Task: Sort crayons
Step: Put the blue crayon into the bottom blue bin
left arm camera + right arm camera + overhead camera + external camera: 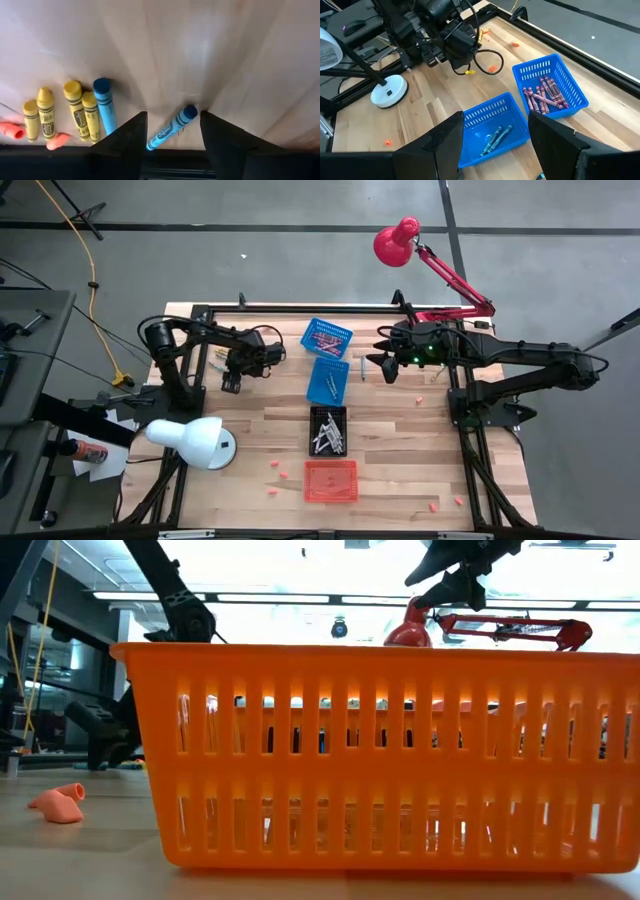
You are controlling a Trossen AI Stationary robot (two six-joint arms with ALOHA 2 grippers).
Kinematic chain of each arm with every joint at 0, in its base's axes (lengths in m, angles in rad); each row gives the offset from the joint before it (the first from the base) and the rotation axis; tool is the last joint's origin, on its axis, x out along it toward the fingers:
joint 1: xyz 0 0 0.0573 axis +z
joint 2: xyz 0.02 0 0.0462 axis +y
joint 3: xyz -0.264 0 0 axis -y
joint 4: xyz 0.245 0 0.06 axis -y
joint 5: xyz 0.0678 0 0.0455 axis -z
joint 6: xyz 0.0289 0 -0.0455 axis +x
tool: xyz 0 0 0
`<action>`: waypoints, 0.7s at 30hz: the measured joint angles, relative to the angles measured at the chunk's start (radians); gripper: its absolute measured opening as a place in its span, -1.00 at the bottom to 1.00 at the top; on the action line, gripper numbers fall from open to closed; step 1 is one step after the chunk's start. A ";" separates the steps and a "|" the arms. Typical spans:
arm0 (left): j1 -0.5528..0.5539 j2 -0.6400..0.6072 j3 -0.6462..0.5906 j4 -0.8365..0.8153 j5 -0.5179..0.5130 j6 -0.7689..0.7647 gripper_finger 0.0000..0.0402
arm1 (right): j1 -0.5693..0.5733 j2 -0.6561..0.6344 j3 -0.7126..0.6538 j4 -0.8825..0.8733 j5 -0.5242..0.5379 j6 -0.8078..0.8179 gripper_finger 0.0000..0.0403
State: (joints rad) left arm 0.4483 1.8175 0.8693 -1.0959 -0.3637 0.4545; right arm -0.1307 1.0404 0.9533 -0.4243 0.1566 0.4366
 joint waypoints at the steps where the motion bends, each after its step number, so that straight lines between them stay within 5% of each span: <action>1: 0.001 -0.002 -0.007 0.007 -0.002 0.009 -0.12 | 0.000 0.000 0.000 0.000 0.000 0.000 0.08; 8: 0.002 -0.004 -0.064 0.029 -0.018 0.086 -0.18 | 0.000 0.000 0.000 0.000 -0.001 0.008 0.08; 15: 0.003 -0.001 -0.054 0.020 -0.017 0.107 -0.92 | 0.000 0.000 0.000 -0.006 -0.001 0.008 0.08; 21: 0.003 -0.069 0.014 0.070 0.096 0.070 -0.98 | 0.000 0.000 0.000 -0.014 -0.002 0.008 0.08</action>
State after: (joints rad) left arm 0.4512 1.7484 0.8834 -1.0258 -0.2675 0.5240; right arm -0.1307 1.0405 0.9535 -0.4379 0.1546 0.4450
